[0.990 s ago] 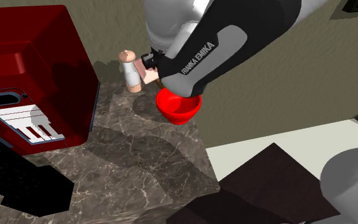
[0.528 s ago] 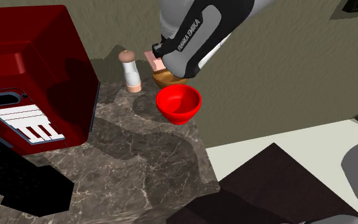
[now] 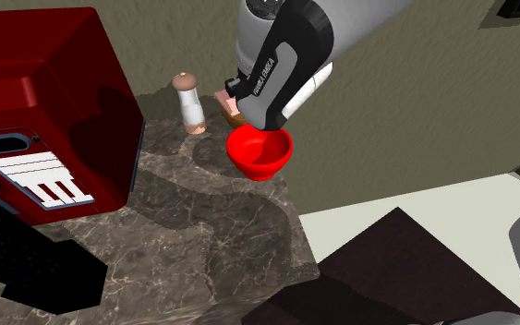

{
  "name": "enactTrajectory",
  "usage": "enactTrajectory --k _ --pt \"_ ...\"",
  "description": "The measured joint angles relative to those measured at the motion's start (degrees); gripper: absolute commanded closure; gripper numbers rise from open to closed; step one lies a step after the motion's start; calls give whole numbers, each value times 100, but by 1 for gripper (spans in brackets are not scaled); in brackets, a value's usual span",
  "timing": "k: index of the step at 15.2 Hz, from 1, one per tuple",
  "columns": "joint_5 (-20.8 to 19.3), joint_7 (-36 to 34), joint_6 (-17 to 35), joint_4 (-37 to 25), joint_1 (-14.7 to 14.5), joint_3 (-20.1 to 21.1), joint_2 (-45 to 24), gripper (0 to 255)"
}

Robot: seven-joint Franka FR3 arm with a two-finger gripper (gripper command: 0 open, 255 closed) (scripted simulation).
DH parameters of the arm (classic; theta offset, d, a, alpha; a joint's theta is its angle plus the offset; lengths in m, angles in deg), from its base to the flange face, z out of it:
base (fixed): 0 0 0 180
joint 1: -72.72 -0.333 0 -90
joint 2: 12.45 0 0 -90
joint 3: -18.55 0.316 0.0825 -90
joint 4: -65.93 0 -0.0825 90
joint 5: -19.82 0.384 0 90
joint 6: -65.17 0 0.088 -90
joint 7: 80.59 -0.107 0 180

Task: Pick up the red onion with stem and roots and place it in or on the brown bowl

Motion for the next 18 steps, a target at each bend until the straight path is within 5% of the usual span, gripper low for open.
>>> enactTrajectory --k 11,12,18 --pt "134 -16 357 -28 407 409 308 255" --pt "132 -21 364 -8 378 377 303 0" --pt "133 -30 356 30 371 387 330 0"
